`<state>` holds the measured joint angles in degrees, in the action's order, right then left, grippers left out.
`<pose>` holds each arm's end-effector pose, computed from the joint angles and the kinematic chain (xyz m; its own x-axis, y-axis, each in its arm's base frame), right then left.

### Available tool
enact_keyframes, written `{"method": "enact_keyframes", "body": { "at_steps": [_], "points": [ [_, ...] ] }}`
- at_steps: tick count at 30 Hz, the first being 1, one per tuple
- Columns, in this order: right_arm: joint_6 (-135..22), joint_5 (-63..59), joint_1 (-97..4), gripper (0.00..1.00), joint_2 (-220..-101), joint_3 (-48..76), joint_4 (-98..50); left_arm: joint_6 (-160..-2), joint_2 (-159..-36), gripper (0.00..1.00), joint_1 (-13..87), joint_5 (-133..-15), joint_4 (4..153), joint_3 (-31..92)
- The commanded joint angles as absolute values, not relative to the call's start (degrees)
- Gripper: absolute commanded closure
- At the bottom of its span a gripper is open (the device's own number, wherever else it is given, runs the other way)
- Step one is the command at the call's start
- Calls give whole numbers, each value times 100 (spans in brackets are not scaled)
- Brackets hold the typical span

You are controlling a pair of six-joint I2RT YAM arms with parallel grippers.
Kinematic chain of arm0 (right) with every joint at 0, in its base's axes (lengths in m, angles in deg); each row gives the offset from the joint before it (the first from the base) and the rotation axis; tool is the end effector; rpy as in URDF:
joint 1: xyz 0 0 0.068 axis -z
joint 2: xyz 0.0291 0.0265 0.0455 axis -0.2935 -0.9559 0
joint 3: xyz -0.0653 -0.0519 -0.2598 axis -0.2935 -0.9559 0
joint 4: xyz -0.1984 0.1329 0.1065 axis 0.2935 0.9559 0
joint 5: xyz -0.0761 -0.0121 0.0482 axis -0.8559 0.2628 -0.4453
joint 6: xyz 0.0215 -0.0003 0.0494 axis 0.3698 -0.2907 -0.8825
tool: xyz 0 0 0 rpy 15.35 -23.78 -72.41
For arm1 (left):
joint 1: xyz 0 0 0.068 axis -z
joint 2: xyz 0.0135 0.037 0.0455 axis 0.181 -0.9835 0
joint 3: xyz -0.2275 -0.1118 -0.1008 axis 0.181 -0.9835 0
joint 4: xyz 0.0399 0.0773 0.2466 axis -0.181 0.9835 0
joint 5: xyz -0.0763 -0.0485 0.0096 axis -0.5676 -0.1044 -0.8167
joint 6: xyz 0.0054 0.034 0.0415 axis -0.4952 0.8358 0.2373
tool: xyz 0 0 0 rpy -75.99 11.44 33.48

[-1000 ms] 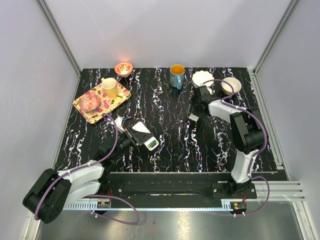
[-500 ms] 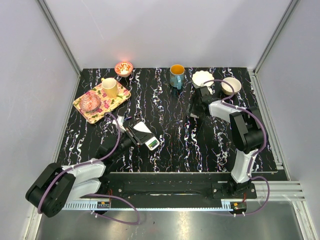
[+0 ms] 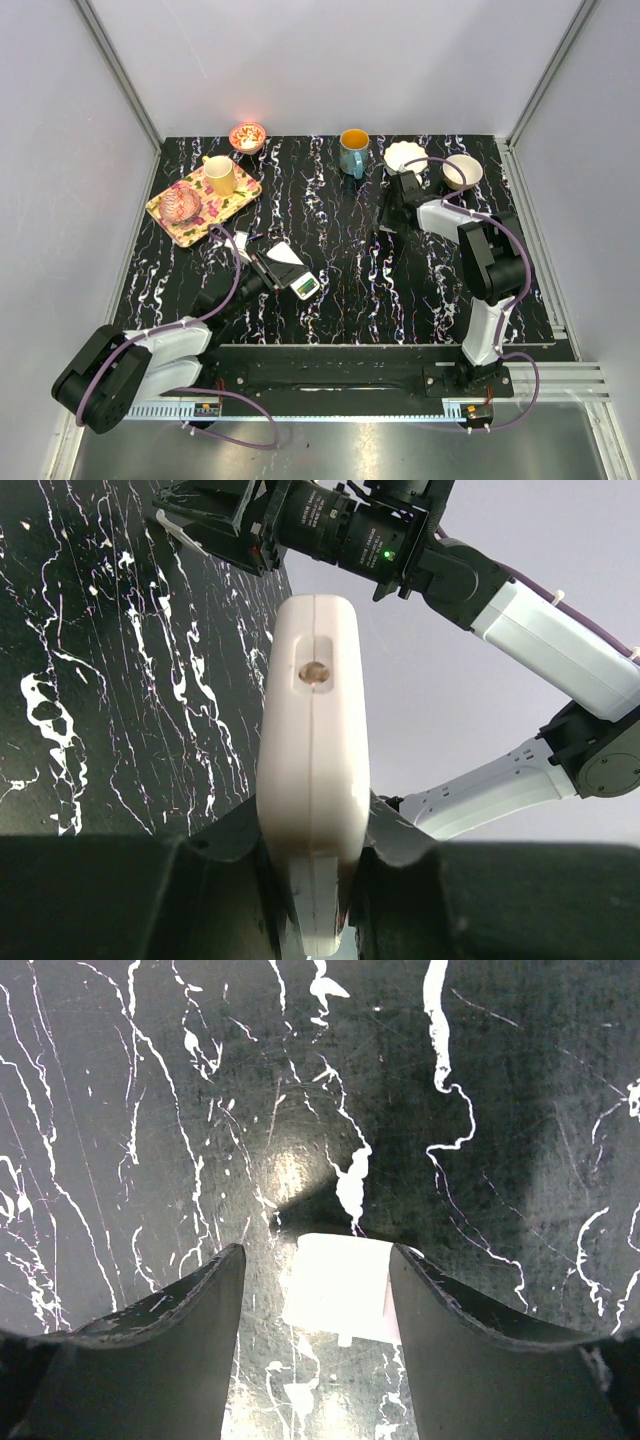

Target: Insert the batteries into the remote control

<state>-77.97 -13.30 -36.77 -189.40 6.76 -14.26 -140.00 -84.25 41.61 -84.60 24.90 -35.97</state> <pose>0.3774 0.1328 0.1590 -0.7953 0.2158 -0.5665 0.0851 0.9650 0.2481 0.1560 -0.1077 0.1754 -0.7267 -0.6060 -0.3234 0.2443 0.2120 -0.9462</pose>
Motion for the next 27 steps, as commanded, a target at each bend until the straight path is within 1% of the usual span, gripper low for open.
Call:
{"method": "enact_keyframes", "body": {
  "at_steps": [1, 9, 12, 16, 18, 20, 22, 26, 27],
  "points": [
    [-7484, -1071, -3667, 35, -19327, 700, -998, -14054, -8511, 100, 4145, -8559, 1855, -3581],
    [-7370, -1142, -3667, 49, -19468, 752, -796, -14115, -8661, 100, 4145, -8620, 1662, -3608],
    [-7396, -1186, -3667, 52, -19494, 717, -787, -14151, -8696, 100, 4145, -8629, 1583, -3625],
    [-7466, -1212, -3650, 59, -19529, 709, -743, -14168, -8722, 100, 4145, -8629, 1547, -3643],
    [-7545, -1081, -3597, 61, -19564, 726, -708, -14177, -8731, 100, 4154, -8638, 1521, -3643],
    [-7651, -992, -3518, 61, -19608, 717, -716, -14177, -8757, 100, 4145, -8655, 1504, -3643],
    [-7791, -589, -3465, 59, -19634, 726, -699, -14186, -8766, 100, 4145, -8655, 1495, -3652],
    [-8212, -18, -3351, 54, -19670, 665, -786, -14212, -8810, 100, 4145, -8647, 1424, -3661],
    [-8309, 175, -3351, 52, -19661, 656, -804, -14221, -8819, 100, 4145, -8647, 1416, -3669]
  ]
}}
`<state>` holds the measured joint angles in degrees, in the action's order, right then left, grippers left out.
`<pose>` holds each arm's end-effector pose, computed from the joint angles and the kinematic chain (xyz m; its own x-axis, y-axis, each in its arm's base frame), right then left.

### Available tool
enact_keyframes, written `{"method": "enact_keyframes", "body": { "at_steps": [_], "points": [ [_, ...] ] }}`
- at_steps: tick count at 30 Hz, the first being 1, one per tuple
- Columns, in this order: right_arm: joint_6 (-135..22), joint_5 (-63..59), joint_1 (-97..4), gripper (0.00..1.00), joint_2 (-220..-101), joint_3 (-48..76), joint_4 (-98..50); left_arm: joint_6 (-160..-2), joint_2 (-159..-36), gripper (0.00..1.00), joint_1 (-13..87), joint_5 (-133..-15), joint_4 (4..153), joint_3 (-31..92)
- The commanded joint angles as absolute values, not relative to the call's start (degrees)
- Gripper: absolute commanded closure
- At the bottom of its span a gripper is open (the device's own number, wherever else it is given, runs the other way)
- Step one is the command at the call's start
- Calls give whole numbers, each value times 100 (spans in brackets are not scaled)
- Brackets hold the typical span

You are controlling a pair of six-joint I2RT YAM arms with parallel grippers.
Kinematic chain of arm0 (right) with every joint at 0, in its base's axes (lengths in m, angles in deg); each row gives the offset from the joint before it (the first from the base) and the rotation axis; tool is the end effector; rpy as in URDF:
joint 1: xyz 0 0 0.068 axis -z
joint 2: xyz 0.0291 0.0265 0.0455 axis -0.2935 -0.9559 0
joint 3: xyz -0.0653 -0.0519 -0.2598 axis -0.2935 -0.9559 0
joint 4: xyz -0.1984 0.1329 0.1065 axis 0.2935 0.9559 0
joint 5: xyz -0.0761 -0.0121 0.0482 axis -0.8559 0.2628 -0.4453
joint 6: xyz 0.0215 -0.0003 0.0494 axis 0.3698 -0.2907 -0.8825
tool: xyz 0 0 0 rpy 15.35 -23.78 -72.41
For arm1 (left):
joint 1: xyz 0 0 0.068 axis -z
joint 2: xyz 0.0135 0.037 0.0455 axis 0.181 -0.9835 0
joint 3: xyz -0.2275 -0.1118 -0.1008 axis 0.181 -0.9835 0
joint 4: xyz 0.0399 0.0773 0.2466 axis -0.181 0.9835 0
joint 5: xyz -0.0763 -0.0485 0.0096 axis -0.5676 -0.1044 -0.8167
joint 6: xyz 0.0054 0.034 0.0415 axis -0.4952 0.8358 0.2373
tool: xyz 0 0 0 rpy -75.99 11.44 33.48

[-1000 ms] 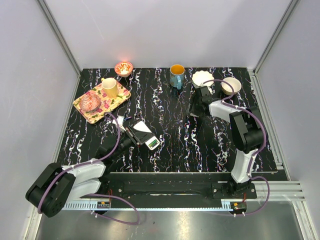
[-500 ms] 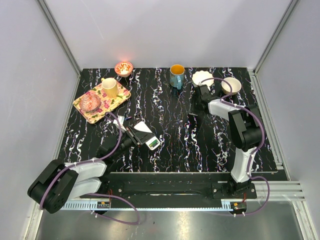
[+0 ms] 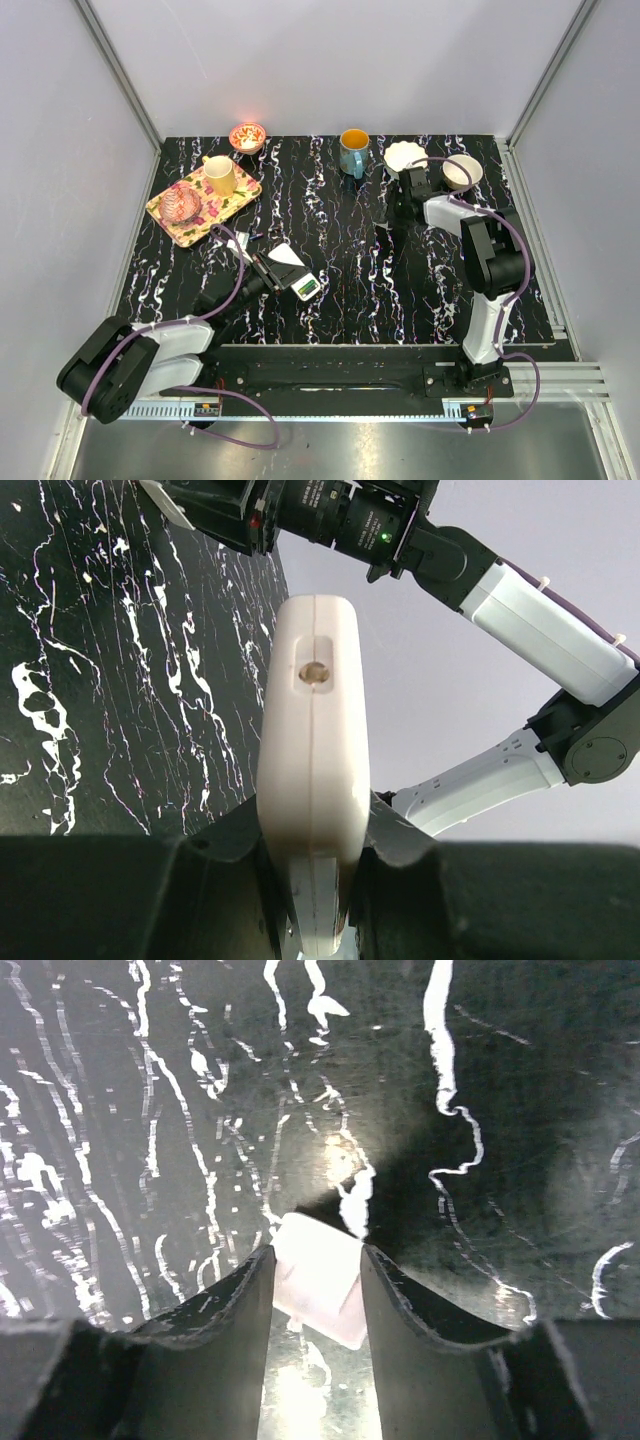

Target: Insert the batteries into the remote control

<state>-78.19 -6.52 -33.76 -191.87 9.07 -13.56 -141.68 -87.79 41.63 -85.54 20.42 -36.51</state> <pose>0.3912 0.1194 0.1533 -0.8231 0.2489 -0.5105 0.0819 0.9415 0.3269 0.1572 -0.1092 0.1706 -0.7420 -0.6007 -0.2977 0.2318 0.1869 -0.9546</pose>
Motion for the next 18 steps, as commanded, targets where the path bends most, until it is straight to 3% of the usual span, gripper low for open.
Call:
{"method": "enact_keyframes", "body": {
  "at_steps": [1, 7, 18],
  "points": [
    [-8554, 264, -3351, 50, -19652, 604, -865, -14230, -8845, 100, 4145, -8655, 1398, -3669],
    [-9311, 748, -3359, 44, -19503, 287, -1392, -14282, -8933, 100, 4163, -8664, 1231, -3687],
    [-8723, 608, -3412, 32, -19582, 340, -1182, -14326, -9030, 100, 4198, -8673, 1064, -3740]
  ]
}}
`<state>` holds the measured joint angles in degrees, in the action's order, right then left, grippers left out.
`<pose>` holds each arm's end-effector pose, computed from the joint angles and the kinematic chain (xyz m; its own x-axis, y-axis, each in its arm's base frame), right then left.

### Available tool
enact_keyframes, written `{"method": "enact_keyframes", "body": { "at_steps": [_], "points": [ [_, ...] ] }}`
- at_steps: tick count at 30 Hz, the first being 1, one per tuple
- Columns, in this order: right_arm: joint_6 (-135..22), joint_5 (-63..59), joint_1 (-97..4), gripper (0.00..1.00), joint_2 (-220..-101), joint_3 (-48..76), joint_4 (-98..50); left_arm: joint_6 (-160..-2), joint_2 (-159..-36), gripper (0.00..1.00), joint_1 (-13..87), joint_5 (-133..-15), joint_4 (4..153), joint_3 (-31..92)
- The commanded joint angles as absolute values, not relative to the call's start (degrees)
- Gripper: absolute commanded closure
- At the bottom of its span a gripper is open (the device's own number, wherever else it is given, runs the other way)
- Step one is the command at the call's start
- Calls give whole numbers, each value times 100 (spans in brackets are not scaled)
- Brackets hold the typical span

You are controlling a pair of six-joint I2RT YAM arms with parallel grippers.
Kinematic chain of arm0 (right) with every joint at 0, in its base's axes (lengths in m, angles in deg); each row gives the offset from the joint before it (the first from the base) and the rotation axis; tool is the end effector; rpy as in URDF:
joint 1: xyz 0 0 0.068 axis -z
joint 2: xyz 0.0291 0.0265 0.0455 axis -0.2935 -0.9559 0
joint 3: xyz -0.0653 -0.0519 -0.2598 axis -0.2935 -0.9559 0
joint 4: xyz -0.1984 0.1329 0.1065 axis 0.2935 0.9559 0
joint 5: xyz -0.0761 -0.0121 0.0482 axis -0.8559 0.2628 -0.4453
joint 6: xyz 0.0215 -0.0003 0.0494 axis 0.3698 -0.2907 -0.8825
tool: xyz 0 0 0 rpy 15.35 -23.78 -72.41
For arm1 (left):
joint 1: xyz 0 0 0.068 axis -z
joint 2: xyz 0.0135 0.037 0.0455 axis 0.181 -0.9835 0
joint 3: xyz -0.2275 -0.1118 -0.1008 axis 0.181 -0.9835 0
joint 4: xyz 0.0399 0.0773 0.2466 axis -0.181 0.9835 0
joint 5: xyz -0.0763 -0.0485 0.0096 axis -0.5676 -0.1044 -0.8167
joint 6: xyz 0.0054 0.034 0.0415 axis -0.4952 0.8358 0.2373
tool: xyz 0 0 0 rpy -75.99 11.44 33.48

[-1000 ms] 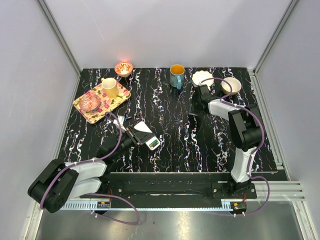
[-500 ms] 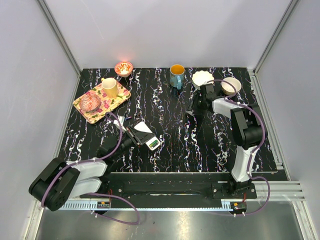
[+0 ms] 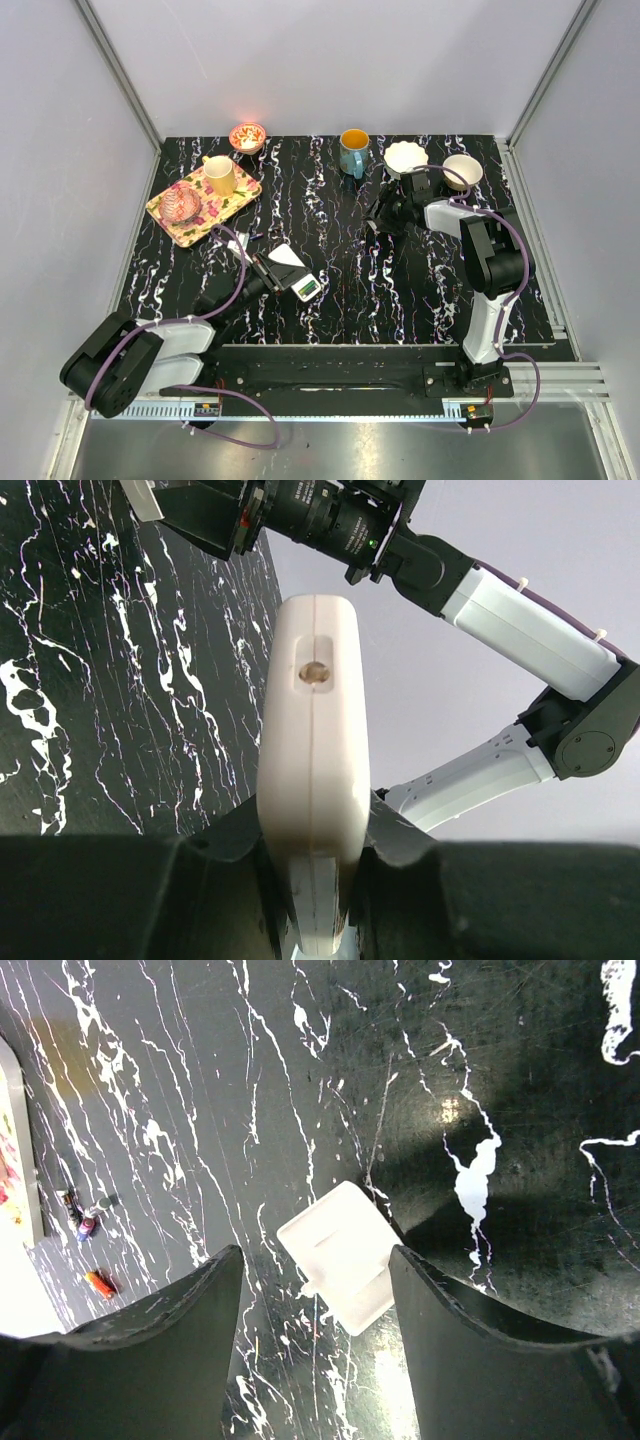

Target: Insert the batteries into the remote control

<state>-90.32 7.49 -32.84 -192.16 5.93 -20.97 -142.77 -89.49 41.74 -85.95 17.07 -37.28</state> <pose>0.3895 0.1210 0.1456 -0.8413 0.4072 -0.3556 0.1306 0.7913 0.5973 0.1561 -0.1092 0.1681 -0.7480 -0.5996 -0.2846 0.2318 0.1658 -0.9585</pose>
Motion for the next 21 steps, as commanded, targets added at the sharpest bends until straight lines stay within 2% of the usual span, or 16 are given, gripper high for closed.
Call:
{"method": "enact_keyframes", "body": {
  "at_steps": [1, 6, 12, 21],
  "points": [
    [-8697, 581, -3403, 33, -19599, 331, -1165, -14353, -9047, 100, 4207, -8673, 1020, -3740],
    [-8679, 353, -3412, 44, -19564, 260, -1156, -14379, -9065, 100, 4198, -8691, 985, -3748],
    [-8583, 142, -3412, 50, -19433, 295, -998, -14370, -9100, 100, 4207, -8717, 1011, -3678],
    [-8547, 98, -3412, 77, -19195, 287, -927, -14379, -9127, 100, 4198, -8752, 1002, -3643]
  ]
}}
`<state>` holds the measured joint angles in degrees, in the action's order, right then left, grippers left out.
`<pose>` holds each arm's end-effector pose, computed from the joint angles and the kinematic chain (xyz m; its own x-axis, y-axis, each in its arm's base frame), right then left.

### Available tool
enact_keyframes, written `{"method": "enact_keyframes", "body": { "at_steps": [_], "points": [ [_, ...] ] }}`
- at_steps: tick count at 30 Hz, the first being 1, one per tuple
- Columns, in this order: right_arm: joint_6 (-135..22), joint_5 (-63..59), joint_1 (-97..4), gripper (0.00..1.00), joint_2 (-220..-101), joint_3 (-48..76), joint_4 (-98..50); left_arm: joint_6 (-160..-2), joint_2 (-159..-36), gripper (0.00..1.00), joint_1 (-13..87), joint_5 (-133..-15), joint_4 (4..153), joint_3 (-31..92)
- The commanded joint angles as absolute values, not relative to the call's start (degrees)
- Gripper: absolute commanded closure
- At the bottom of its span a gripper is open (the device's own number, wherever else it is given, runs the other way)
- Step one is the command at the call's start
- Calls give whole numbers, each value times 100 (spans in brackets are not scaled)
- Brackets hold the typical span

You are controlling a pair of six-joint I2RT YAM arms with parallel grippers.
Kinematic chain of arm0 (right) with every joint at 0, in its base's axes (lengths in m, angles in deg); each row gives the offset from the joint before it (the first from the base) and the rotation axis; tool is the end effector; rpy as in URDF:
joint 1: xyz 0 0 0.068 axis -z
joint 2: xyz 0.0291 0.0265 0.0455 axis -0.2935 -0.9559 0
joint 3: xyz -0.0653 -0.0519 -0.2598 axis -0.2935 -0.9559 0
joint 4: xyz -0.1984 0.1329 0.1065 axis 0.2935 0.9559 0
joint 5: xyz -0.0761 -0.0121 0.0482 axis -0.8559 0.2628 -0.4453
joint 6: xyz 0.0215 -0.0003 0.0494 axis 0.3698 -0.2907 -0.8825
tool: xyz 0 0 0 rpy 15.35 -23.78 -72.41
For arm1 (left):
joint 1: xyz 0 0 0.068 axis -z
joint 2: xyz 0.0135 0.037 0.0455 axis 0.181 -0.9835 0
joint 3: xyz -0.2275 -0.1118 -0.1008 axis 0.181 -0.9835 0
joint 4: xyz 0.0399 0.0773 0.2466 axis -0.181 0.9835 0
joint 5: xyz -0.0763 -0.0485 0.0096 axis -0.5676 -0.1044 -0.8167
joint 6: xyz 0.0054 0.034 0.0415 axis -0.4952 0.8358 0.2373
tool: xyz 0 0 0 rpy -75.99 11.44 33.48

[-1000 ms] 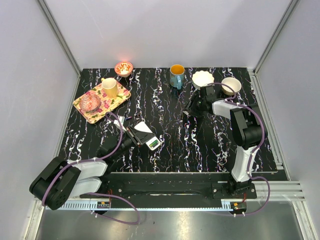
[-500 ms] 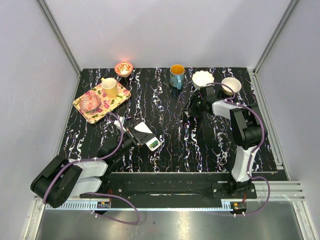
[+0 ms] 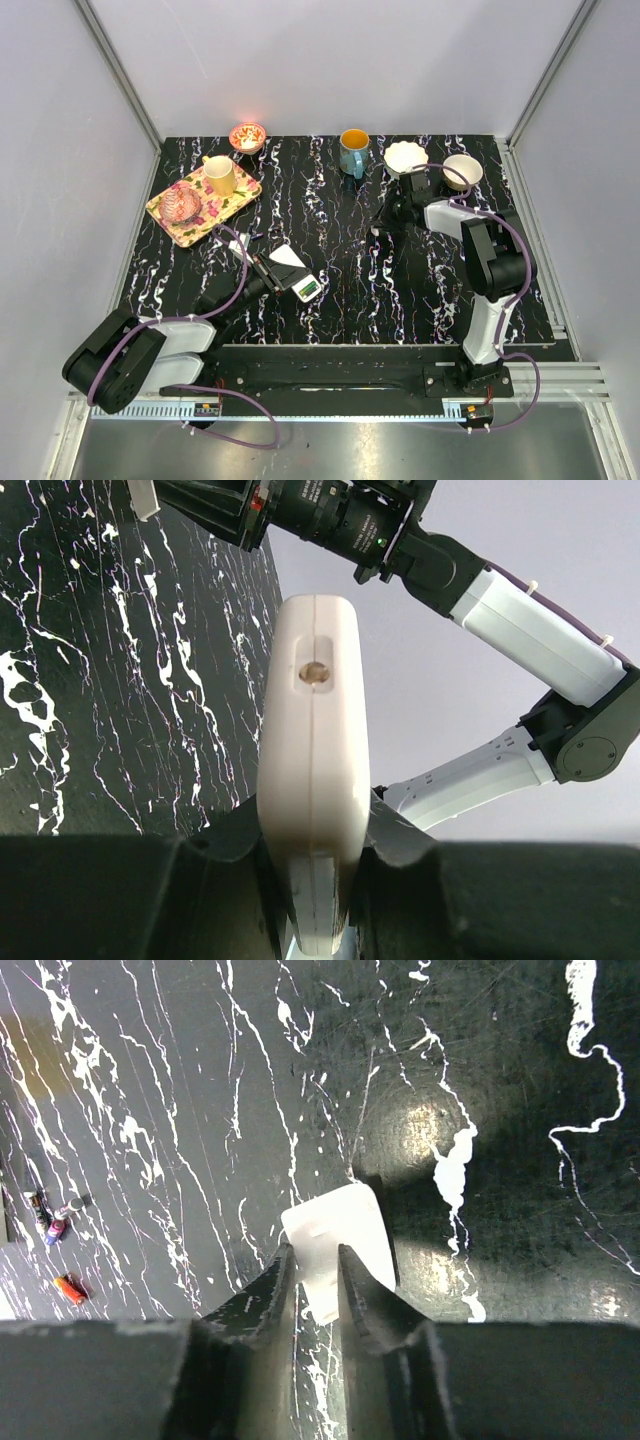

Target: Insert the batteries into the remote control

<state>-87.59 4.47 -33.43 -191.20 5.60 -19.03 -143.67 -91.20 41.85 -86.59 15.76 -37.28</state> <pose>0.3847 0.1221 0.1477 -0.8419 0.3720 -0.3910 0.1162 0.8325 0.5418 0.1569 -0.1105 0.1654 -0.7609 -0.5912 -0.2673 0.2164 0.1571 -0.9636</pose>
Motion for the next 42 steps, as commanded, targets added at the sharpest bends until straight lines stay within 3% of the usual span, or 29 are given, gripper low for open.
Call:
{"method": "enact_keyframes", "body": {
  "at_steps": [1, 12, 26, 42],
  "points": [
    [-8539, 106, -3412, 80, -19186, 287, -919, -14379, -9127, 100, 4198, -8761, 1002, -3634],
    [-8416, -183, -3412, 100, -19081, 304, -664, -14388, -9135, 100, 4207, -8761, 994, -3643],
    [-8143, -360, -3403, 100, -18343, 76, -479, -14467, -9188, 100, 4207, -8735, 827, -3661],
    [-8064, 721, -3403, 100, -17131, -601, -857, -14467, -9056, 100, 4207, -8691, 923, -3608]
  ]
}}
